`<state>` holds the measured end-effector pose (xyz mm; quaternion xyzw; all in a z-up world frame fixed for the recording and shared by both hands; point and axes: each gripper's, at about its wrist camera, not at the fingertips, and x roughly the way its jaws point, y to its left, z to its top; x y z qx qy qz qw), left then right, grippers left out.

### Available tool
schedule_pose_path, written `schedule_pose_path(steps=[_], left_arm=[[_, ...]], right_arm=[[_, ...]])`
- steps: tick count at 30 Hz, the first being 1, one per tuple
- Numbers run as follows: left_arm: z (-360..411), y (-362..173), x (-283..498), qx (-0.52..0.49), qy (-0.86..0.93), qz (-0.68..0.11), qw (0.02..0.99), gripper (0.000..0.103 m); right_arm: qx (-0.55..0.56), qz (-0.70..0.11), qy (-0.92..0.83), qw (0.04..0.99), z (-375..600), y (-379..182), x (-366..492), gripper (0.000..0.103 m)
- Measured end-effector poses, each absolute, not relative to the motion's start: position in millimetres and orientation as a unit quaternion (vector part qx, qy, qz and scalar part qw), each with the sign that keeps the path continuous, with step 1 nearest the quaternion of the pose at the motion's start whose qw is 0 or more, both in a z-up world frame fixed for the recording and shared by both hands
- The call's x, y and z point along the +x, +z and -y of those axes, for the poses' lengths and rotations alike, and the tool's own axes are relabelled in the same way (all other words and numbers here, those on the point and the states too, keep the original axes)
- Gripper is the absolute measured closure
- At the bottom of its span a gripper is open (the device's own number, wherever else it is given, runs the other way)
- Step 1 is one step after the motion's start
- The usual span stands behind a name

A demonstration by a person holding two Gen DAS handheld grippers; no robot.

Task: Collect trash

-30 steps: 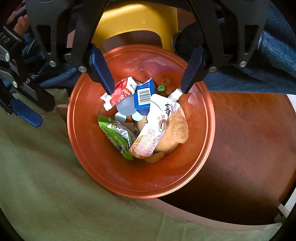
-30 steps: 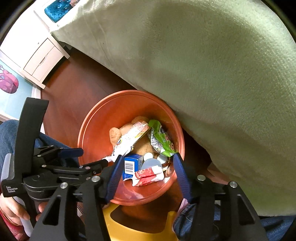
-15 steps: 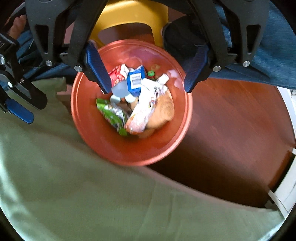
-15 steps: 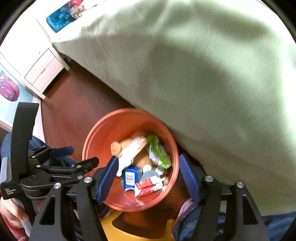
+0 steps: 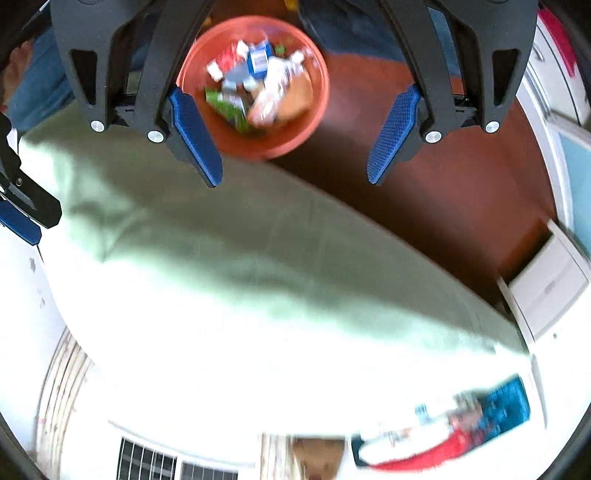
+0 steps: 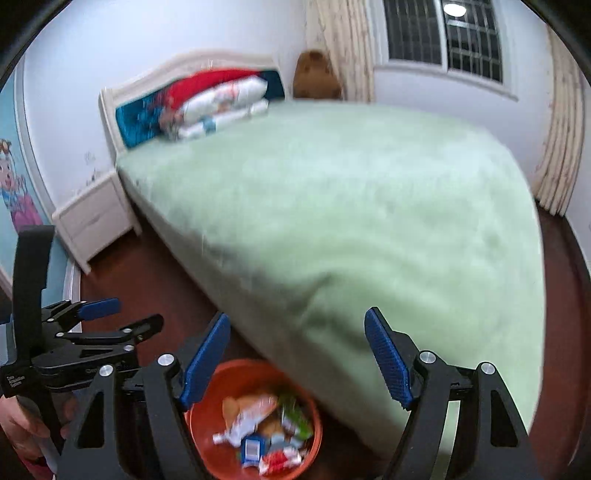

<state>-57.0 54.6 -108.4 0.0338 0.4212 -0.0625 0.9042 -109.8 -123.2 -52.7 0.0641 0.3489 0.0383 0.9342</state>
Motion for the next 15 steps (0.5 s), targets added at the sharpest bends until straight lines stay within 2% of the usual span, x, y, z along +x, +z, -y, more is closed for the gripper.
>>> schedule_pose_path(steps=[4, 6, 15], left_arm=[[-52.8, -64.8, -59.1, 0.038, -0.053, -0.359, 0.931, 0.016], [-51.1, -48.7, -61.0, 0.041, -0.051, -0.334, 0.94, 0.013], [-46.3, 2.2, -61.6, 0.029, -0.055, -0.269, 0.961, 0.012]], right_arm=[[0.054, -0.304, 0.023, 0.951, 130.5, -23.0, -109.9, 0.028], [0.053, -0.286, 0.018, 0.957, 133.0, -10.5, -109.9, 0.022], [0.037, -0.219, 0.007, 0.975, 133.4, 29.3, -120.9, 0.007]])
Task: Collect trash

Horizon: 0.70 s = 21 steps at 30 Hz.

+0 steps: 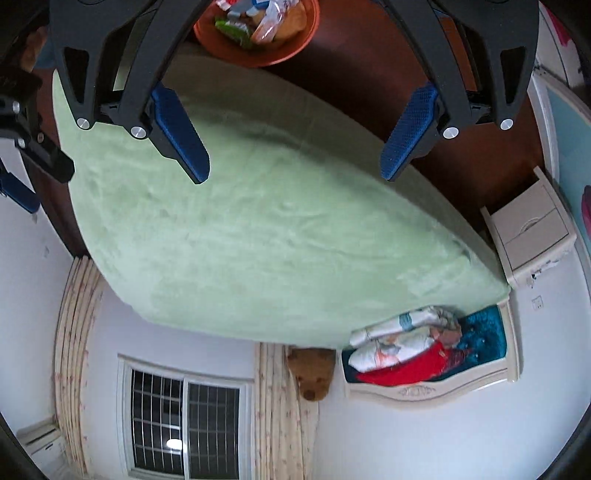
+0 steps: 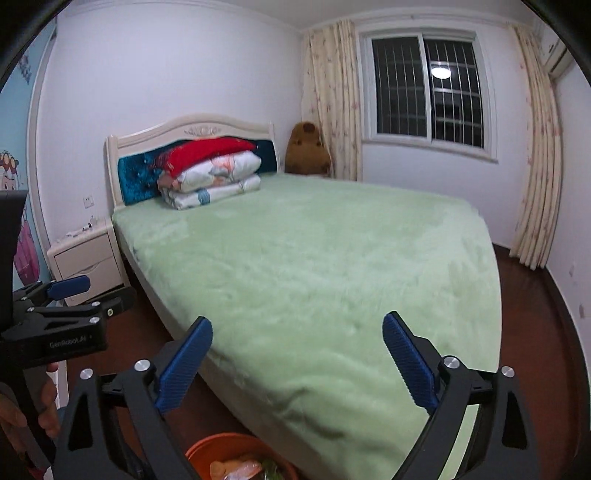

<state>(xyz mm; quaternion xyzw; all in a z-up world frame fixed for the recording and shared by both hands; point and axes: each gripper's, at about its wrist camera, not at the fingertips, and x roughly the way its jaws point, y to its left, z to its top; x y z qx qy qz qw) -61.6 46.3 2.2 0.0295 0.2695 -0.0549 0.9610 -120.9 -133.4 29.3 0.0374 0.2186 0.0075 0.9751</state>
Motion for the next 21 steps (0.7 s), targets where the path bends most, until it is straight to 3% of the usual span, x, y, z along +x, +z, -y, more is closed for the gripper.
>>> schedule_pose_path(steps=[21], left_arm=[[-47.0, 61.1, -72.4, 0.035, -0.054, -0.189, 0.98, 0.012]], right_arm=[[0.047, -0.172, -0.012, 0.984, 145.7, 64.5, -136.8, 0.006]])
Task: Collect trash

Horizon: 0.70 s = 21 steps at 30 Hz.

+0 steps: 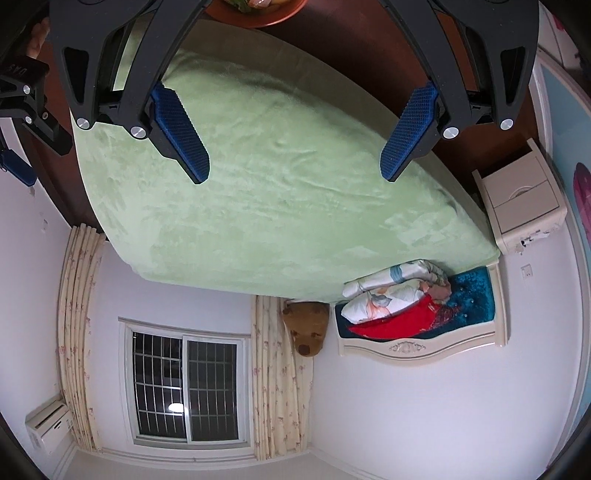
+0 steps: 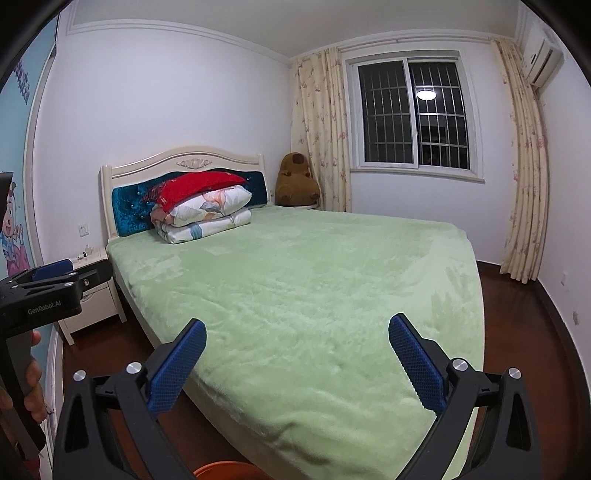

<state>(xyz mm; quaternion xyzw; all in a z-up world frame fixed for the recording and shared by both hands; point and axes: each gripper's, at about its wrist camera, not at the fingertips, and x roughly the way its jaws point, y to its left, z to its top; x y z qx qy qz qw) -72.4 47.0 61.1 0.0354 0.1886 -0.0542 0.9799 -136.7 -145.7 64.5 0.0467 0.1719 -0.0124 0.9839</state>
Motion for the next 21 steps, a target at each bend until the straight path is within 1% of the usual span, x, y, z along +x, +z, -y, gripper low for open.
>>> schedule_pose_path(steps=[21], left_arm=[[-46.4, 74.6, -78.0, 0.03, -0.06, -0.172, 0.983, 0.012]], right_arm=[[0.039, -0.159, -0.02, 0.986, 147.3, 70.5, -143.0, 0.006]])
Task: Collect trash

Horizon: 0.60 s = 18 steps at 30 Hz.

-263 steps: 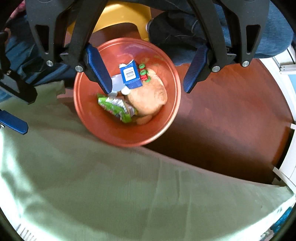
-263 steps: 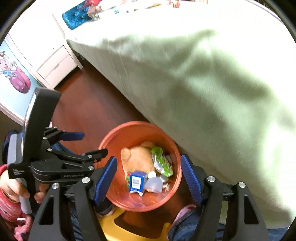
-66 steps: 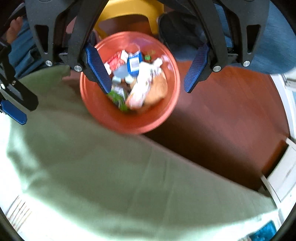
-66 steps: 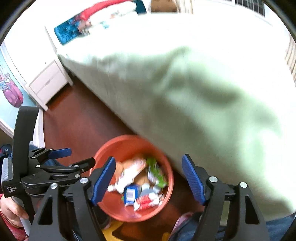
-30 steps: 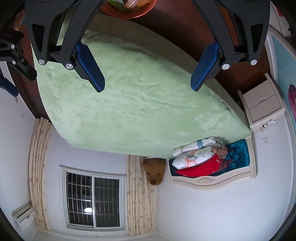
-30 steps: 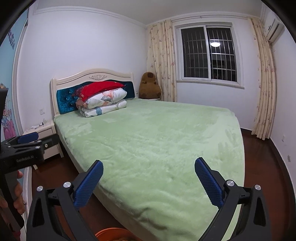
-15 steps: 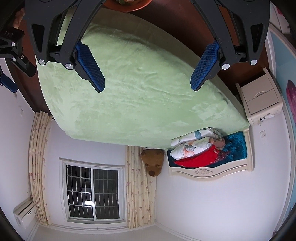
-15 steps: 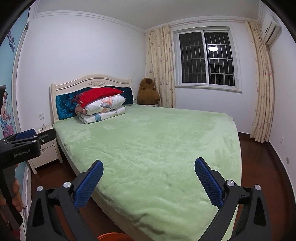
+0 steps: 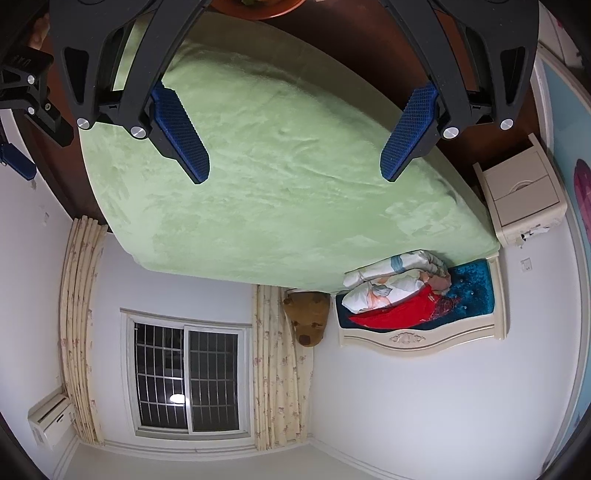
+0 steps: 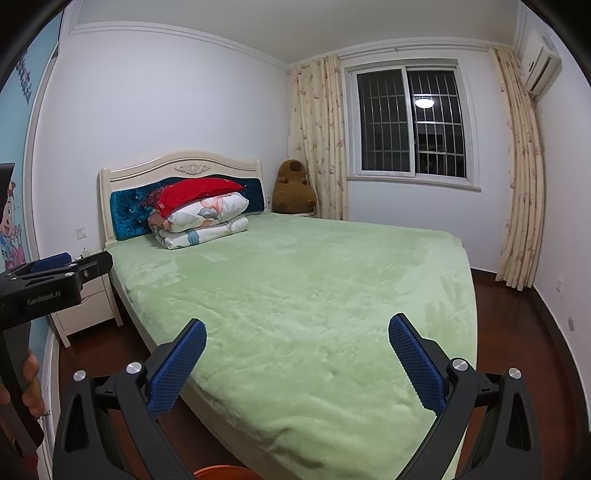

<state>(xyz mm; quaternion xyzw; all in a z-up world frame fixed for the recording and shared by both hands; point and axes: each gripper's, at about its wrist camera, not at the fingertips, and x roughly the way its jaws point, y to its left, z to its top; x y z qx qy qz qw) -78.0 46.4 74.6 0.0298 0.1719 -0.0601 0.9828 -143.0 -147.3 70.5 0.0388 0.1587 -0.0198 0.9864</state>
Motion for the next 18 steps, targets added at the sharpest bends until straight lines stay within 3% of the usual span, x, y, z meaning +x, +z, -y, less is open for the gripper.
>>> schedule_pose_path(steps=[18], left_arm=[[-45.3, 76.6, -83.7, 0.03, -0.062, -0.164, 0.984, 0.012]], right_arm=[[0.036, -0.157, -0.022, 0.987, 146.1, 73.9, -146.3, 0.006]])
